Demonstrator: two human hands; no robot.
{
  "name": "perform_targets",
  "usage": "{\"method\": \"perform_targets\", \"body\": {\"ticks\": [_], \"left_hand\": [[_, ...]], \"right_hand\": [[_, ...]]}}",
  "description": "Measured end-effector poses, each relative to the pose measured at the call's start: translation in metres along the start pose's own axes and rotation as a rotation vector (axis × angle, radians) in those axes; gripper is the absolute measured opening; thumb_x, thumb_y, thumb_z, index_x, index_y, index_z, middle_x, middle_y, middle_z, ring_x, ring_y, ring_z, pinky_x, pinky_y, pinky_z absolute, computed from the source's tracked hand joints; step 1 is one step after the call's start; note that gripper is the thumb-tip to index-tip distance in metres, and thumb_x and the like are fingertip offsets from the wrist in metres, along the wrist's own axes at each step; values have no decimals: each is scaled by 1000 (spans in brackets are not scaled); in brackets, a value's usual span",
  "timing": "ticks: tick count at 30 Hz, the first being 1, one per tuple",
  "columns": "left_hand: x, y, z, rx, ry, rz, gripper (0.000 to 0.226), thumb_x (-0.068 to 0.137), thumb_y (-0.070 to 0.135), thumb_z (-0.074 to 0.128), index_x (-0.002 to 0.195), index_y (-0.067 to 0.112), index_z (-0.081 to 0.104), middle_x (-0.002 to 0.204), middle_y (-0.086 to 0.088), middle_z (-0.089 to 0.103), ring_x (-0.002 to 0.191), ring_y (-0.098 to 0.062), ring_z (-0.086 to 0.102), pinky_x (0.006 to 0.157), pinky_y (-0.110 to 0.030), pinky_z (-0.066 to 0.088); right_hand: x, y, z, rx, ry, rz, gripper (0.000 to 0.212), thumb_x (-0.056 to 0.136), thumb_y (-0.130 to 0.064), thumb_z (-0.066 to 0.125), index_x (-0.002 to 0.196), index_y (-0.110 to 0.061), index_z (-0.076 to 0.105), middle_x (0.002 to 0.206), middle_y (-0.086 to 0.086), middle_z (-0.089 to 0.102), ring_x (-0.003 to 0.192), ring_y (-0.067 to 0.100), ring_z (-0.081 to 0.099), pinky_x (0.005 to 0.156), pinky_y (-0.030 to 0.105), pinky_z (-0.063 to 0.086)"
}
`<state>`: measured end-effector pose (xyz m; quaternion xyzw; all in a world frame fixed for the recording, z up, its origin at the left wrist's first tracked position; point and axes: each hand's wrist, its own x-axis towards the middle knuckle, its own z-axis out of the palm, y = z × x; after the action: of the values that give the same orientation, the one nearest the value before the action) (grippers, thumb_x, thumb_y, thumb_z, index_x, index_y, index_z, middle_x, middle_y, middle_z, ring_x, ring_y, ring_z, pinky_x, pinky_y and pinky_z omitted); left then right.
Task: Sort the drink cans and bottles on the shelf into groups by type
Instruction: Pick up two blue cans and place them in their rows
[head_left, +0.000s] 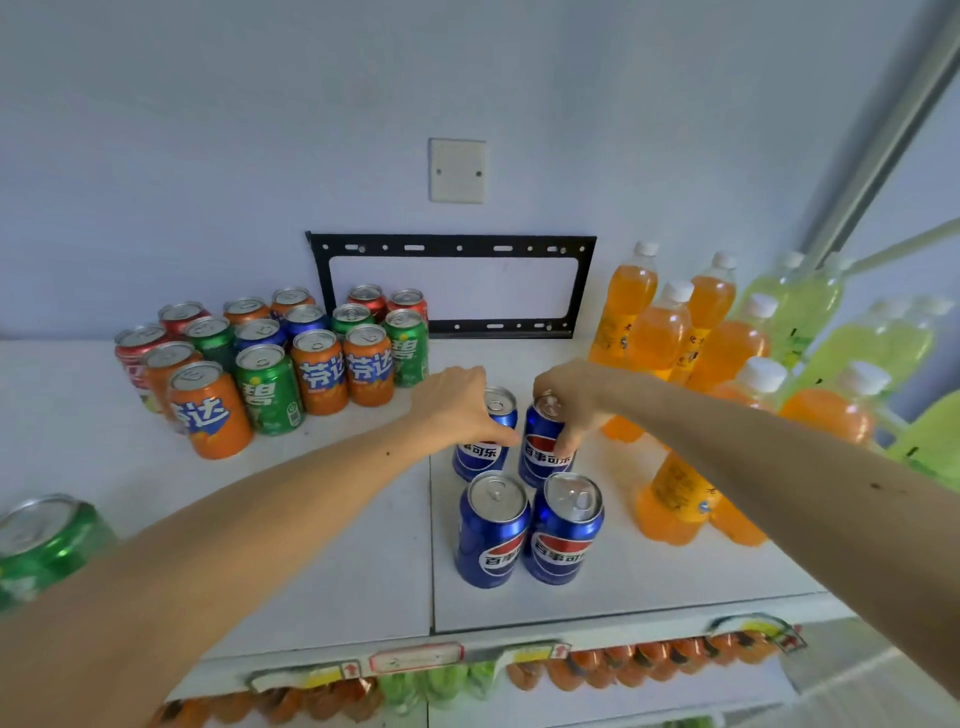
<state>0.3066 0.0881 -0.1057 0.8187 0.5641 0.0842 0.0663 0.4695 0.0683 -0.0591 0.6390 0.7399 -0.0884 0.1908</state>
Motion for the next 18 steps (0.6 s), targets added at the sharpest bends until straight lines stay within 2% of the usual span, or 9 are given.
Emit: {"method": "perform_targets", "body": {"ticks": [4,8,13,18], "left_hand": [[-2,4,5,20,-37,-31,93,58,79,68,122,14,48,113,-4,62,94,-21,59,65,-31,44],[-2,1,-2,27,-162,-35,105,59,82,65,135,13,41,127,-6,58,107,-24,58,70,-32,46],[-4,-4,-16,-8,-274,16,93,65,74,68,132,14,44,123,-4,59,99,-19,57,72,-31,49],[-11,-37,-46,-34,-291,49,86,74,60,72,139,13,41,129,-6,56,110,-22,56,91,-36,51]], "right_hand": [[-10,1,12,7,-13,17,85,64,-37,87,135,-16,45,130,9,57,114,28,57,90,36,52],[-14,2,13,15,-28,33,84,67,-37,85,137,-17,42,132,9,55,115,28,55,91,37,52],[-15,-2,-3,-16,-85,52,92,67,-34,86,143,-20,36,139,8,49,121,28,52,93,39,52],[-11,-17,-47,5,-17,17,86,70,-28,84,142,-22,38,139,7,49,118,30,54,92,36,51]]}}
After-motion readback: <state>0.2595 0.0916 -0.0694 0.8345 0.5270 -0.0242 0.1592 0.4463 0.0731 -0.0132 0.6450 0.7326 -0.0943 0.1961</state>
